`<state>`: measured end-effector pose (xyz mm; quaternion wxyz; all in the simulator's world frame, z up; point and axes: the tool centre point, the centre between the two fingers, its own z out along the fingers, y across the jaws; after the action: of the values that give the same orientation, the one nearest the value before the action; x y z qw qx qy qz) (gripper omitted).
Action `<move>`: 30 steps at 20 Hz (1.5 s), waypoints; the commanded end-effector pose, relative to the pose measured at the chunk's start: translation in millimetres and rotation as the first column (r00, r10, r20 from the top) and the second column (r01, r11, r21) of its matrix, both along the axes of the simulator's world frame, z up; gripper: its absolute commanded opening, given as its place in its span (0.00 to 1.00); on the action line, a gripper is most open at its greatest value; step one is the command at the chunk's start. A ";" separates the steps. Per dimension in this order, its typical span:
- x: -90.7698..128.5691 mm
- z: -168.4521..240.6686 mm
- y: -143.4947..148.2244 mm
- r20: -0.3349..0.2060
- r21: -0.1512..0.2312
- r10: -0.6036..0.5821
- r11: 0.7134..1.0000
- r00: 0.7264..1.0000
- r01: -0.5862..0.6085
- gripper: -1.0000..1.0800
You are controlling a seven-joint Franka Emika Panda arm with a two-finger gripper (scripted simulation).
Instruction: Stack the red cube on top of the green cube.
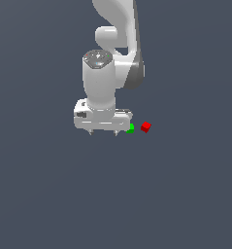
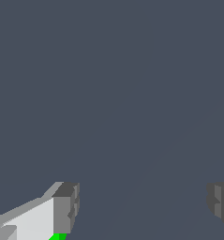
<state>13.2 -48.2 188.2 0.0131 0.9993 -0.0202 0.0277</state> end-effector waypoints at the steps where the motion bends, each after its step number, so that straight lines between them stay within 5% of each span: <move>1: 0.0 0.0 0.0 0.000 0.000 0.000 1.000 1.000 0.000 0.96; 12: -18.2 -10.2 13.4 -0.004 0.003 -0.050 0.999 0.999 0.050 0.96; 30: -97.7 -59.5 94.4 -0.025 0.017 -0.297 0.955 0.955 0.297 0.96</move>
<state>-77.9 38.0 133.0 0.0077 0.9872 -0.1586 0.0152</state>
